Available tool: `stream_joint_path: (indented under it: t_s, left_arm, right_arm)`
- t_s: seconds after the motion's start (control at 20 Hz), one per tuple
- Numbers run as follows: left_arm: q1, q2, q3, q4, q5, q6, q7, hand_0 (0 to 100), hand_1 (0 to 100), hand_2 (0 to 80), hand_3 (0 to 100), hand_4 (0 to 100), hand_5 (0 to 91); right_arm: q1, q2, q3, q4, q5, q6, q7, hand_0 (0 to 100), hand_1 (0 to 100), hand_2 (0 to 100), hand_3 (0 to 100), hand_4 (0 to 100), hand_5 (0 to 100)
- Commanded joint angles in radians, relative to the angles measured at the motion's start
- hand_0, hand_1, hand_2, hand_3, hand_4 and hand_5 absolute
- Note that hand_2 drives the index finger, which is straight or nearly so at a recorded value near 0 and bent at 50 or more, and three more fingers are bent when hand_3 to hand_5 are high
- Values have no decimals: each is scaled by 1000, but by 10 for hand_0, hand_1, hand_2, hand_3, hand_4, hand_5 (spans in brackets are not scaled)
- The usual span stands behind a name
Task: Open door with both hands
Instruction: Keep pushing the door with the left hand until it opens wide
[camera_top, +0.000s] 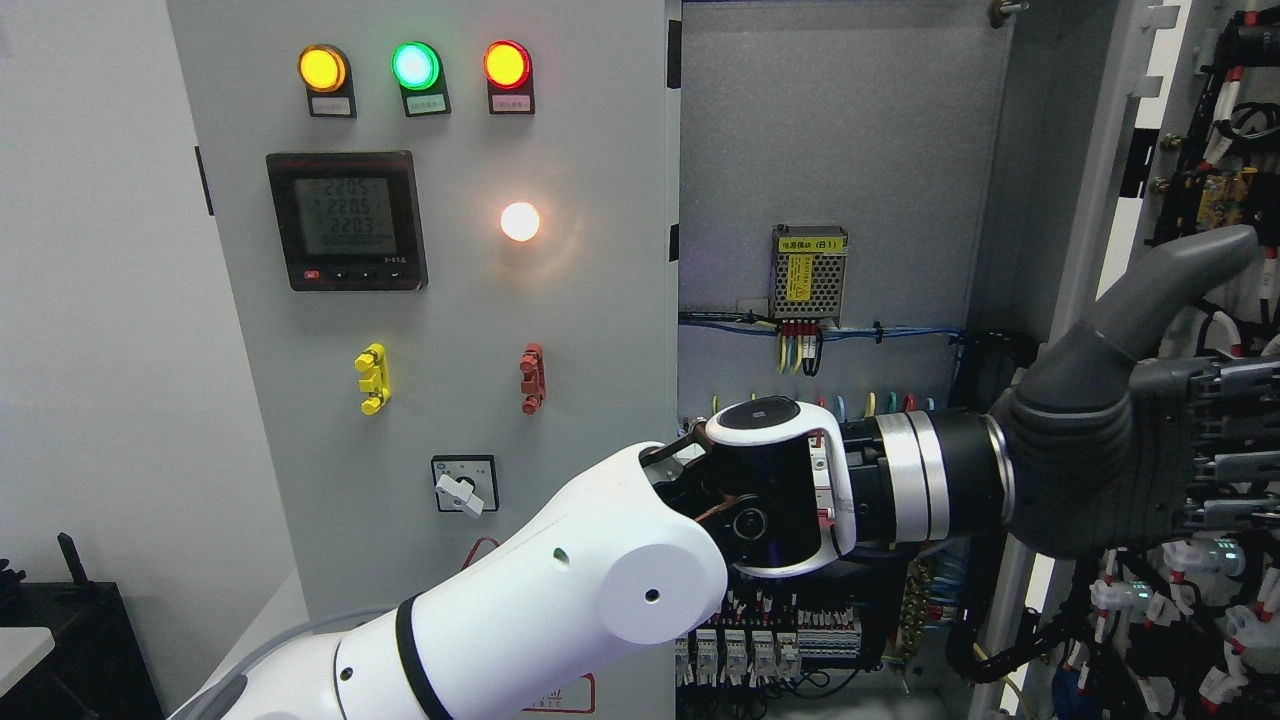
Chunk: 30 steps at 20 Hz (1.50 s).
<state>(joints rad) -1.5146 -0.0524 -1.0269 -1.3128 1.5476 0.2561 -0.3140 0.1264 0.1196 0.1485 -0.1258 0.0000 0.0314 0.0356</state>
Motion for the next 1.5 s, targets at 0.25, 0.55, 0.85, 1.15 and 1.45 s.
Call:
stream_joint_path:
  t_s: [0.25, 0.55, 0.85, 1.15, 1.45]
  left_arm:
    - [-3, -34, -139, -34, 0, -119, 29, 0, 0, 0, 0, 41, 0]
    - [-1, -35, -182, -29, 2, -127, 36, 0, 0, 0, 0, 41, 0]
    - [-1, -35, -206, -23, 0, -147, 76, 0, 0, 0, 0, 42, 0]
    - [-1, -35, -206, -23, 0, -149, 82, 0, 0, 0, 0, 42, 0]
    - [-1, -35, -205, -22, 0, -149, 82, 0, 0, 0, 0, 42, 0]
  right_arm:
    - [-1, 0, 0, 0, -9, -1, 0, 0, 0, 0, 0, 0, 0]
    - [-1, 0, 0, 0, -9, -1, 0, 0, 0, 0, 0, 0, 0]
    - [-1, 0, 0, 0, -9, -1, 0, 0, 0, 0, 0, 0, 0]
    - [1, 0, 0, 0, -9, -1, -2, 0, 0, 0, 0, 0, 0]
    - [1, 0, 0, 0, -9, -1, 0, 0, 0, 0, 0, 0, 0]
